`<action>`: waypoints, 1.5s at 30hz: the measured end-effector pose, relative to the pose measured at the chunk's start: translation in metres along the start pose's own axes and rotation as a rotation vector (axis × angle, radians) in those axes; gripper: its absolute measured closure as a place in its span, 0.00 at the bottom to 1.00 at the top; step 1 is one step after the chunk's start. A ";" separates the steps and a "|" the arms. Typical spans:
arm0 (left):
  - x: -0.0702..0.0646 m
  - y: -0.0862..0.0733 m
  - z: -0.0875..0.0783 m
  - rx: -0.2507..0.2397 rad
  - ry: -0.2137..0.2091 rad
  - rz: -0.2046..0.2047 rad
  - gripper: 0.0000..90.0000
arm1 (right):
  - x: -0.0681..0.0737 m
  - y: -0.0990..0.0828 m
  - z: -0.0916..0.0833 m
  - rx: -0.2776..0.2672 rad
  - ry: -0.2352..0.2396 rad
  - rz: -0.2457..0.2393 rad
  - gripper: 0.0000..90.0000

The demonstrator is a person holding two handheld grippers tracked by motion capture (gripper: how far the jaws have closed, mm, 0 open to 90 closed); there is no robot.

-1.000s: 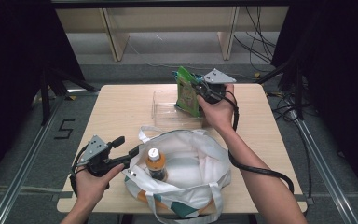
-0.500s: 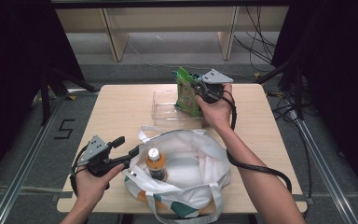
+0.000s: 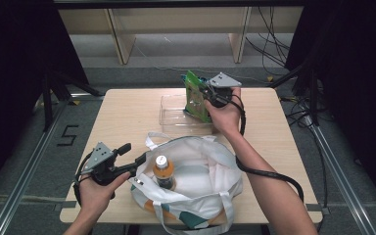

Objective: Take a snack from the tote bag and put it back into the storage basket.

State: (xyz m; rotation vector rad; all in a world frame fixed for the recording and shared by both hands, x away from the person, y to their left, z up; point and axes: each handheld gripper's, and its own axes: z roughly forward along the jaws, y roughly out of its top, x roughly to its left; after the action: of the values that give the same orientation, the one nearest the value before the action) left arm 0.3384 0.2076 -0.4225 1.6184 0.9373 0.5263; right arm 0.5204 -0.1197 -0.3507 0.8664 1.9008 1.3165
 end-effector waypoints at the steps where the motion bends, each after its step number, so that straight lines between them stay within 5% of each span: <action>1: 0.000 0.000 0.000 0.000 0.000 -0.001 0.33 | 0.000 0.000 0.001 -0.002 0.004 -0.005 1.00; 20: -0.001 -0.001 0.001 0.002 -0.003 -0.001 0.33 | -0.001 -0.004 0.012 0.011 -0.005 0.016 1.00; 30: -0.001 -0.001 0.001 0.002 -0.004 -0.002 0.33 | 0.002 -0.008 0.020 0.010 -0.029 -0.032 1.00; 36: 0.000 -0.002 0.001 0.003 -0.006 -0.002 0.33 | 0.005 -0.009 0.024 0.025 -0.014 0.005 1.00; 45: -0.001 -0.001 0.001 0.004 -0.005 -0.003 0.33 | 0.005 -0.010 0.028 0.024 -0.026 -0.031 1.00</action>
State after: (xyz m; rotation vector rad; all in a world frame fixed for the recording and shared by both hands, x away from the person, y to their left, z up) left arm 0.3384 0.2066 -0.4240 1.6211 0.9369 0.5186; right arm 0.5385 -0.1039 -0.3688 0.8583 1.9063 1.2605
